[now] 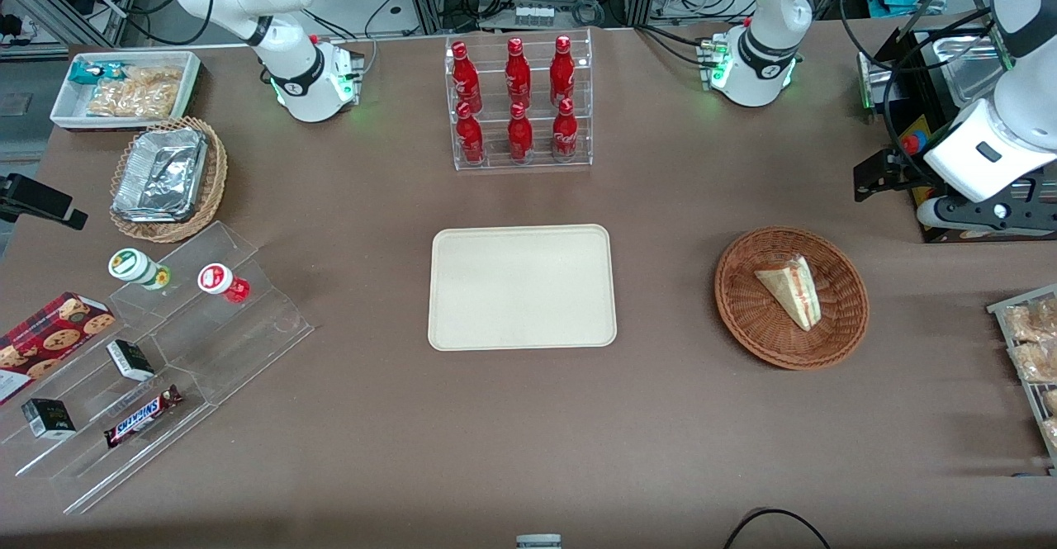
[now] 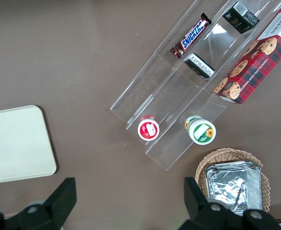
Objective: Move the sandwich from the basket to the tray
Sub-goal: 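Move the left gripper down over the wrapped sandwich in the wicker basket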
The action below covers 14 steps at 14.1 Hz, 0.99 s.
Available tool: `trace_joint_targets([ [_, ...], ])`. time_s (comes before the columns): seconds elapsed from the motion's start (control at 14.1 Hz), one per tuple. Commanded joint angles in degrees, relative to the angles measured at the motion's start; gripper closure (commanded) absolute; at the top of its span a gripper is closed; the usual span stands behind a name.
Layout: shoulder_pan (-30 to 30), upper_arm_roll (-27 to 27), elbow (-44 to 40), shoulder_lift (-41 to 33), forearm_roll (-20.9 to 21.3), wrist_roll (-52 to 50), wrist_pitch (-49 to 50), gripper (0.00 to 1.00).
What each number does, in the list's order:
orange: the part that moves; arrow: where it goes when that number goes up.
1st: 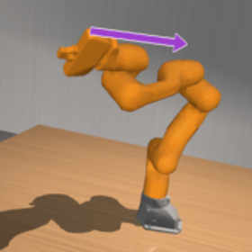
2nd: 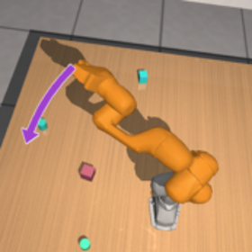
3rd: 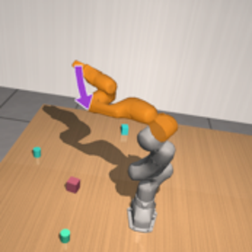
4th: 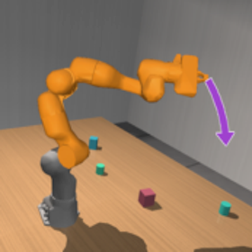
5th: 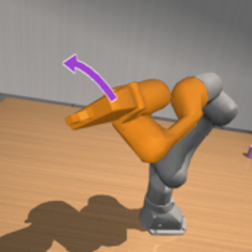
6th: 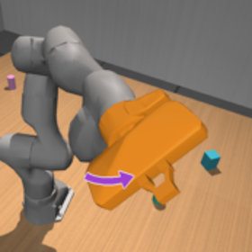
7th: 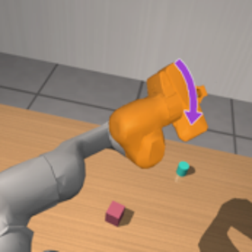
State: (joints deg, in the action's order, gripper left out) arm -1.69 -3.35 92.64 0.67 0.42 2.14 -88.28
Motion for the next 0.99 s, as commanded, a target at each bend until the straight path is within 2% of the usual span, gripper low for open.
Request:
trace_joint_targets([
  [0.0,-0.2,-0.2,-1.4,1.2,0.6,-3.6,-1.5,0.00],
  [0.21,-0.1,-0.2,0.2,1.7,1.2,-4.4,-1.0,0.00],
  [0.42,0.1,-0.2,6.0,2.1,1.2,-4.5,-3.4,0.00],
  [0.92,0.5,0.1,28.2,1.4,3.2,-5.7,-28.1,0.00],
])
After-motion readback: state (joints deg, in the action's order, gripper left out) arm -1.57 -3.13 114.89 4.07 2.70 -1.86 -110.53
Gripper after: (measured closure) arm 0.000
